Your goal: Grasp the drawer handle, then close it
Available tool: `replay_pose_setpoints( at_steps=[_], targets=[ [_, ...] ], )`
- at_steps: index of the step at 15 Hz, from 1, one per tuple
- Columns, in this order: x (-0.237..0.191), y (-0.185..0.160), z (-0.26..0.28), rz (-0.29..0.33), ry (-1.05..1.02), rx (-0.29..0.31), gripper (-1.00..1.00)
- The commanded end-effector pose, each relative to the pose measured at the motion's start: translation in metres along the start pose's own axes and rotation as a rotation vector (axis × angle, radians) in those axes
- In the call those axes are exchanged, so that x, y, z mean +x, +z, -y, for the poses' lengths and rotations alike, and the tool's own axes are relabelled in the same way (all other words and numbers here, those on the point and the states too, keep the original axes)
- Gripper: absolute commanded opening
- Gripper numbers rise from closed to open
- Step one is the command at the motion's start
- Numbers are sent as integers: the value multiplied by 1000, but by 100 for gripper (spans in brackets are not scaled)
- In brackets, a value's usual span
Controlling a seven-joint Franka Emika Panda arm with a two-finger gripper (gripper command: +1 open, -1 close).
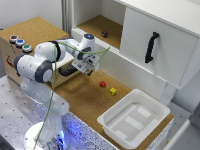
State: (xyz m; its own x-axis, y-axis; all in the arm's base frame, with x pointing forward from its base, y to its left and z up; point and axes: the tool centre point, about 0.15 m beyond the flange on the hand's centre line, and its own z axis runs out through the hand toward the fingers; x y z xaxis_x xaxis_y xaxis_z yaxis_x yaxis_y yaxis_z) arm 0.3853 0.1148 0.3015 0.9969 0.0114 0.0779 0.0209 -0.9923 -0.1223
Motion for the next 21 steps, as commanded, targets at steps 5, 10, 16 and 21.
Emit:
replay_pose_setpoints(
  at_steps=[5, 10, 16, 21],
  targets=[
    [-18, 9, 104, -71, 32, 24, -100],
    [-21, 9, 163, -69, -80, 60, -100],
    [-17, 7, 192, -69, -187, 111, -100],
    [-11, 4, 183, -75, -182, 106, -100]
  ],
)
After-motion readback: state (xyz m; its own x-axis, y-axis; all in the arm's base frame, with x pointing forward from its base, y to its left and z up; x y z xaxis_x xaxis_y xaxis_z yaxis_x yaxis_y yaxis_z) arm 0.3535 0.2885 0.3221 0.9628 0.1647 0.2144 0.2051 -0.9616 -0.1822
